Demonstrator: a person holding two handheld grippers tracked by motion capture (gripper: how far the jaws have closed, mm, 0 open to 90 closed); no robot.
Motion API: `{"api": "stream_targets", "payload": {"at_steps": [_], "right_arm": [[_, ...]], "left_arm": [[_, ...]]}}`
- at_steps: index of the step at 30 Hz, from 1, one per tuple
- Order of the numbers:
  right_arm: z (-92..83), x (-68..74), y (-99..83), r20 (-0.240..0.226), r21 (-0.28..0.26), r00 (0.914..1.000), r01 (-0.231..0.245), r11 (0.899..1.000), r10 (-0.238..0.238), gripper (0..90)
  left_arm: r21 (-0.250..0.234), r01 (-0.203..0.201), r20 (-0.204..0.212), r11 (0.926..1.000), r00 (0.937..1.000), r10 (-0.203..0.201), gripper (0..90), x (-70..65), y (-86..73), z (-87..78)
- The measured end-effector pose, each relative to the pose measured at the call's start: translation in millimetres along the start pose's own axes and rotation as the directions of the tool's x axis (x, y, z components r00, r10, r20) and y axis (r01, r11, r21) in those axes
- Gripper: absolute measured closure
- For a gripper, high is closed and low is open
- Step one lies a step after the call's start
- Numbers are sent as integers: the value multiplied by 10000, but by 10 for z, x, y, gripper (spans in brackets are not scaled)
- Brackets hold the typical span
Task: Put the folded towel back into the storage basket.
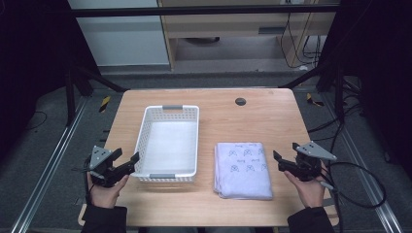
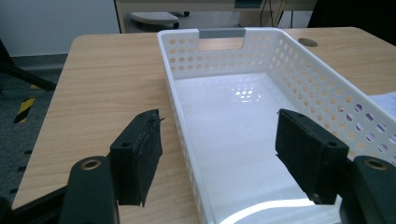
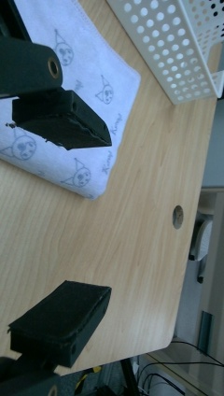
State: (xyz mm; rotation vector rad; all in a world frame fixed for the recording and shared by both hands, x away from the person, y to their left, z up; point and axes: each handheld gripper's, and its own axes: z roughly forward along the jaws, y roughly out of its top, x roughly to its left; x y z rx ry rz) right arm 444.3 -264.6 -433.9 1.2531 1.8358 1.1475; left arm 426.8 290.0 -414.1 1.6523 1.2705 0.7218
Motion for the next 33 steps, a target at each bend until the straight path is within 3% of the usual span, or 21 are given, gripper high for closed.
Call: {"api": "stream_targets", "payload": {"at_steps": [17,21,33], "right_arm": [[19,-12,168,-249,-4,9997,42,10000,-42,254],[6,0,244,-271,-29,9995,154,9999,-155,267],[6,67,405,-588,-230,9980,220,9995,-234,283]], "left_arm": [[-92,-562,513,9984,9971,566,297,-358,164,95],[-106,-827,673,9965,9943,832,300,-503,237,115],[-155,-1070,1214,9941,9867,1081,323,-831,351,154]]}}
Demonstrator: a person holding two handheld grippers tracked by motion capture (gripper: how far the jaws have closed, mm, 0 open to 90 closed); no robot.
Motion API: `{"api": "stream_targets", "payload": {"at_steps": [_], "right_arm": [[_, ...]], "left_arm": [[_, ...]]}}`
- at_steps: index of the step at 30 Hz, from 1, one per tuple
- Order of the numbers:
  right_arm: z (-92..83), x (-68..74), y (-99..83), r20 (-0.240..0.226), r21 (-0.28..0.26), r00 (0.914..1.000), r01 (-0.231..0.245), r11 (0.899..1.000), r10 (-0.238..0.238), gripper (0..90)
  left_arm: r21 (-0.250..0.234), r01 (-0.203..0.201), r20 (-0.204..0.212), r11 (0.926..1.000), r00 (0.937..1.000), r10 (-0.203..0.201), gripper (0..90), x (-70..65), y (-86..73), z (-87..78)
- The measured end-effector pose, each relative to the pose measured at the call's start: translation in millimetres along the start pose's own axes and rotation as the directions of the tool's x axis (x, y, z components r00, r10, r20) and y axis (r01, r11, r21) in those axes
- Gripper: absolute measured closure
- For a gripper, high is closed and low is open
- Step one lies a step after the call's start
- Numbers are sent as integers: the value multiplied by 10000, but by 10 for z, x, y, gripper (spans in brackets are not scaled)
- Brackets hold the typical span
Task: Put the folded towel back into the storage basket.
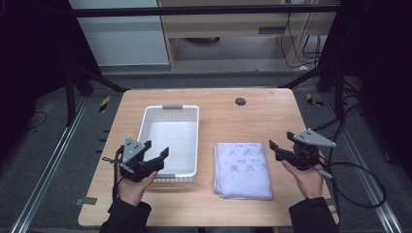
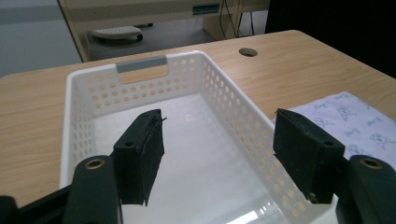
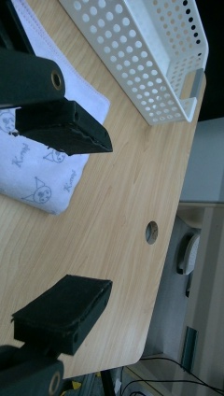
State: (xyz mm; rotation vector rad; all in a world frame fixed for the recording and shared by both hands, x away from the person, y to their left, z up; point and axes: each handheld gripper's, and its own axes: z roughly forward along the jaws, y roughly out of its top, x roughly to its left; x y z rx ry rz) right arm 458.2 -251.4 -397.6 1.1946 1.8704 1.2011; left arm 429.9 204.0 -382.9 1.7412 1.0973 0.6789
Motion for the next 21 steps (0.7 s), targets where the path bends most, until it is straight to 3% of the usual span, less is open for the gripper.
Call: {"api": "stream_targets", "payload": {"at_steps": [16,21], "right_arm": [[74,56,58,-235,-6,9997,42,10000,-42,282],[93,54,55,-239,17,9997,13,10000,-13,282]], "left_arm": [[266,-147,868,9995,9961,124,336,-447,57,212],[387,-427,1069,9983,9935,383,341,-604,48,294]]}}
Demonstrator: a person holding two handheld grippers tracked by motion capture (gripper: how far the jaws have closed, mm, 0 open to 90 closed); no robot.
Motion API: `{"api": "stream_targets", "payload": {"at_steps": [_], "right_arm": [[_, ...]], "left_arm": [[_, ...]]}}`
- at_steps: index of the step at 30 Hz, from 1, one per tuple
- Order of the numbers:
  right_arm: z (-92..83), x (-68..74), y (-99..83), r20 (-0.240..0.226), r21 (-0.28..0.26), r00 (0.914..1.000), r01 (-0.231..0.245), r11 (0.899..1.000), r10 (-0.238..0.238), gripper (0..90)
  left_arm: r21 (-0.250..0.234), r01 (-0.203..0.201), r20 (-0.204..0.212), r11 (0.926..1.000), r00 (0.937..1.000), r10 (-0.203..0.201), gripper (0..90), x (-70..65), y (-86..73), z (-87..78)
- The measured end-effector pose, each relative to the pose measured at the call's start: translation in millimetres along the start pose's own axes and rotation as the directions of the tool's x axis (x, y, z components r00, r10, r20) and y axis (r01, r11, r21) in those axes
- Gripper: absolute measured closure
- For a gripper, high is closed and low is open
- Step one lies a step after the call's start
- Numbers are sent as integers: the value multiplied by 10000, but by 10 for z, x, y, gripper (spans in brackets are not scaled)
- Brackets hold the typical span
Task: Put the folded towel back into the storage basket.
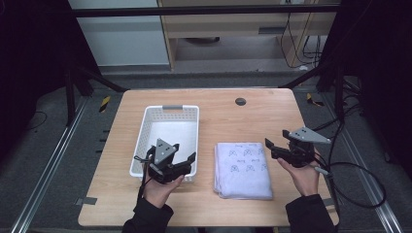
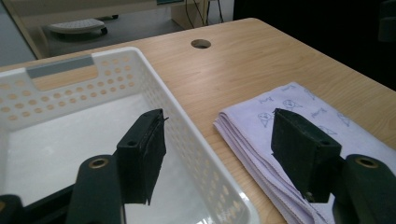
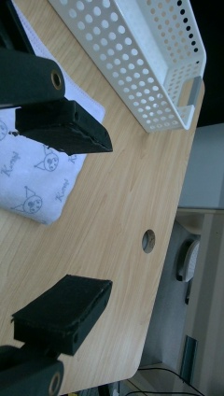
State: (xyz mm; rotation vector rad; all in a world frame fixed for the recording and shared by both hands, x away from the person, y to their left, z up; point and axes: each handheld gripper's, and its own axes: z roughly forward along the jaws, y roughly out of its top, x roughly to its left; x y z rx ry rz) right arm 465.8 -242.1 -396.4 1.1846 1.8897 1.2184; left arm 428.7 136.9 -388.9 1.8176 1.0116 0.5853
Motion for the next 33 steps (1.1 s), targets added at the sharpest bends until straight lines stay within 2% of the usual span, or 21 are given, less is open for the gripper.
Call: {"api": "stream_targets", "payload": {"at_steps": [8,12,14,17,26,29,30,31,33], "right_arm": [[7,-10,-15,-15,-37,10000,-84,10000,84,277],[23,-21,-66,-72,-61,9995,-312,9995,312,273],[45,-25,-87,-74,100,9994,-335,9994,335,264],[54,-18,-87,-147,45,9993,-355,9994,356,264],[131,7,-121,-210,372,9997,-129,9992,137,264],[163,10,-137,-197,516,9998,-35,9987,45,267],[175,4,-154,-231,426,9997,-96,9990,106,272],[192,-28,-185,-297,491,9989,-351,9982,366,272],[198,-39,-197,-250,521,9990,-352,9980,365,272]], "left_arm": [[78,-20,209,10000,9998,18,343,-122,-17,72],[181,-121,353,9998,9993,115,347,-213,-41,117],[254,-150,421,9996,9990,139,351,-267,-60,155],[393,-226,578,9990,9981,203,351,-366,-106,222],[795,-352,728,9962,9969,294,357,-555,-243,381],[856,-375,749,9956,9967,311,360,-578,-264,404],[919,-407,759,9949,9965,337,360,-593,-277,419],[960,-435,775,9944,9963,361,361,-608,-293,435],[1039,-490,784,9934,9961,410,362,-631,-316,460]]}}
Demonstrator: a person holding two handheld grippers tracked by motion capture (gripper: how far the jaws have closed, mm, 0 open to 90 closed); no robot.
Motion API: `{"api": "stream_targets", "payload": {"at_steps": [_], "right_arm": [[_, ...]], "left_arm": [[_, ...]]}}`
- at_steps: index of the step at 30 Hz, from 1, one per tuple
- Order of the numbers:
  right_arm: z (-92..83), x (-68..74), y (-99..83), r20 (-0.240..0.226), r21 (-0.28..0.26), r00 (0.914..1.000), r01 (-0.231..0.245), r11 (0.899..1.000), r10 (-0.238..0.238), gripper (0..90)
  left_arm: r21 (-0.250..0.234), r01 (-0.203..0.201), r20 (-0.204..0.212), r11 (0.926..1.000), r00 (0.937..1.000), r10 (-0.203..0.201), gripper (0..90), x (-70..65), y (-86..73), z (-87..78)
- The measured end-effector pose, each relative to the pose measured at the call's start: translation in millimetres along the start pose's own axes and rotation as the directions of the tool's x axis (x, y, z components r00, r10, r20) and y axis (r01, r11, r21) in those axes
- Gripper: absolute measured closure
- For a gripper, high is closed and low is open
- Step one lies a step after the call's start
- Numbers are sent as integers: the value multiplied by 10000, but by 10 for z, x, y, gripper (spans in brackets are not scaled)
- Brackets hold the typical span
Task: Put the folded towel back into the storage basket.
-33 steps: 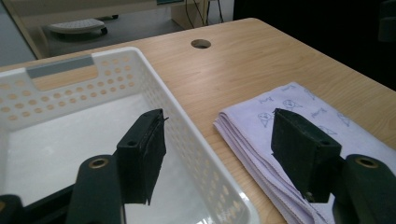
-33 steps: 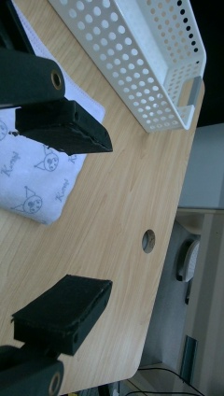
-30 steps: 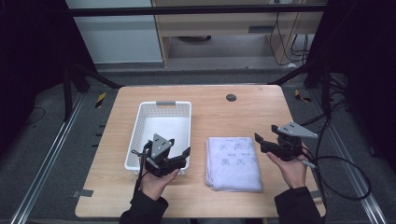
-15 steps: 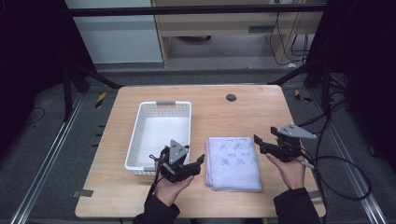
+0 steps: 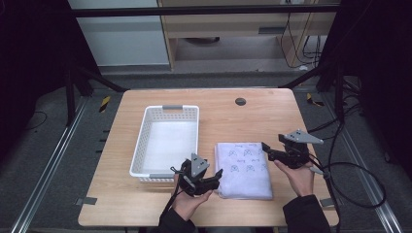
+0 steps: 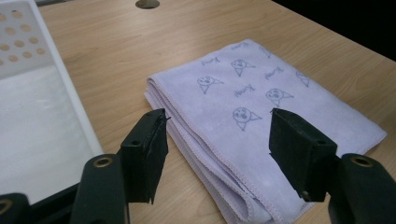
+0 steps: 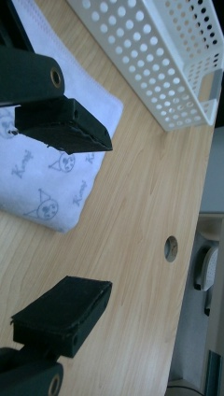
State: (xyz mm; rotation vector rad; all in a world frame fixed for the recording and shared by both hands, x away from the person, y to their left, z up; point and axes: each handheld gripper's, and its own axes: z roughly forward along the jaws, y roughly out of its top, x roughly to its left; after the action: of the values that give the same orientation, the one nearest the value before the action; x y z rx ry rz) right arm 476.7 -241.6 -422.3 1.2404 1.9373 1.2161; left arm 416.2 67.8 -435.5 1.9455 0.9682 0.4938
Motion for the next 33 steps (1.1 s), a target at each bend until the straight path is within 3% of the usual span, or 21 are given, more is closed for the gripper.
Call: {"api": "stream_targets", "payload": {"at_steps": [6,20,33], "right_arm": [[53,-36,-56,-54,208,9999,-92,9997,93,274],[148,-35,-127,7,520,10000,-33,9986,33,274],[245,-28,-157,-13,748,10000,56,9972,-56,272]], "left_arm": [[293,-209,-94,9994,9997,212,364,-94,-69,82],[762,-258,-253,9968,9993,278,363,-207,-197,208],[1060,33,-285,9944,9996,-2,362,-215,-302,310]]}}
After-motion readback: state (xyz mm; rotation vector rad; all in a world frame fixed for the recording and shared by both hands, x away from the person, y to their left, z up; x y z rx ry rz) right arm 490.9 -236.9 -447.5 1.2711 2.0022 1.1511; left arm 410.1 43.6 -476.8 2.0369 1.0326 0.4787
